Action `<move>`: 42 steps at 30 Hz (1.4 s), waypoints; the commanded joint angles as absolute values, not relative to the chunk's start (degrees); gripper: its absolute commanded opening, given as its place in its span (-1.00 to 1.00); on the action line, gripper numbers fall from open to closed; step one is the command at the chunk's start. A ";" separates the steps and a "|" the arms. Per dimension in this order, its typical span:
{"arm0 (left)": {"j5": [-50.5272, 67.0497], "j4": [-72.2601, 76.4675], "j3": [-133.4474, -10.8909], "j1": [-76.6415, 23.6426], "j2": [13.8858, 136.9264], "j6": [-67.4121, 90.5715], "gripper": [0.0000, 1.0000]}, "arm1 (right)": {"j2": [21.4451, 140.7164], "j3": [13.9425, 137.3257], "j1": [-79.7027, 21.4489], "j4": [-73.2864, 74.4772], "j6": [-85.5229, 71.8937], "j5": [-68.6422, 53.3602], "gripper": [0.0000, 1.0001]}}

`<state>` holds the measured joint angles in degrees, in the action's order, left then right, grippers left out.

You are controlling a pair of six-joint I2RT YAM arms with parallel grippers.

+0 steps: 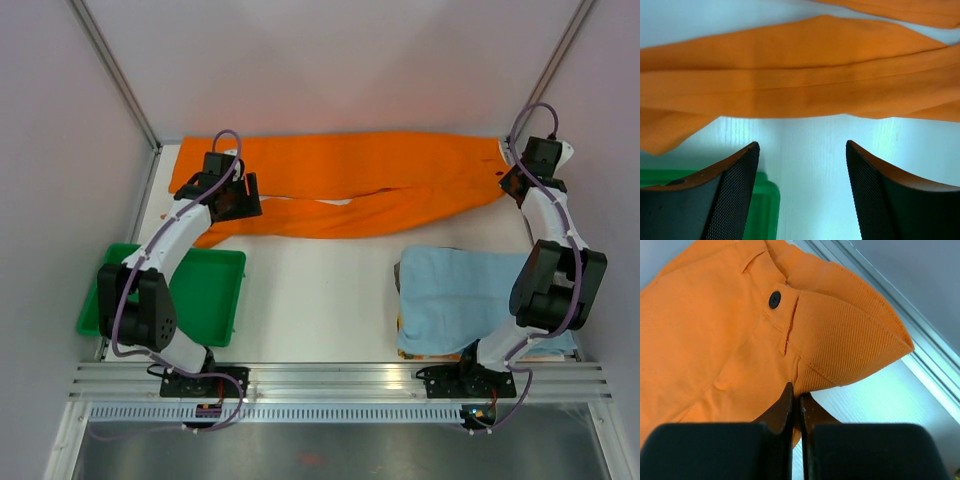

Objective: Fold and stack the trousers
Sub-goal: Flatten the trousers out

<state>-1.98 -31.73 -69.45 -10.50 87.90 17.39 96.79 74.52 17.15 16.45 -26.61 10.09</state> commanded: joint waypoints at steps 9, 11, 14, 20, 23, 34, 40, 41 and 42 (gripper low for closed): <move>1.93 -28.66 -79.19 -25.48 95.52 13.26 0.50 | 113.37 97.55 17.40 30.94 -15.12 2.64 -1.00; 1.59 -26.73 -79.63 -28.03 97.11 14.15 0.50 | 115.48 99.31 17.31 29.63 -14.86 0.89 -1.00; 1.06 -25.67 -81.72 -30.84 101.76 14.94 0.50 | 116.37 98.88 17.31 27.69 -14.68 1.41 -0.99; -3.68 -27.59 -90.77 -33.22 112.83 12.22 0.53 | 113.91 91.87 17.31 25.58 -14.41 1.23 -1.00; -5.71 -29.88 -95.17 -33.13 116.79 12.13 0.53 | 110.22 84.32 17.31 22.07 -14.77 1.32 -1.00; -5.28 -31.99 -95.90 -31.73 121.47 13.01 -0.08 | 106.17 80.51 17.40 21.36 -14.24 3.69 -1.00; -4.22 -32.08 -90.45 -29.36 115.60 14.50 -0.95 | 106.08 80.42 17.40 21.62 -13.97 4.57 -1.00; -4.48 -31.99 -89.83 -29.18 114.36 14.50 -0.95 | 106.00 80.33 17.40 21.62 -14.06 4.66 -1.00; -4.74 -31.99 -89.13 -28.66 113.04 14.41 -0.95 | 105.82 80.07 17.40 21.45 -13.98 4.66 -0.99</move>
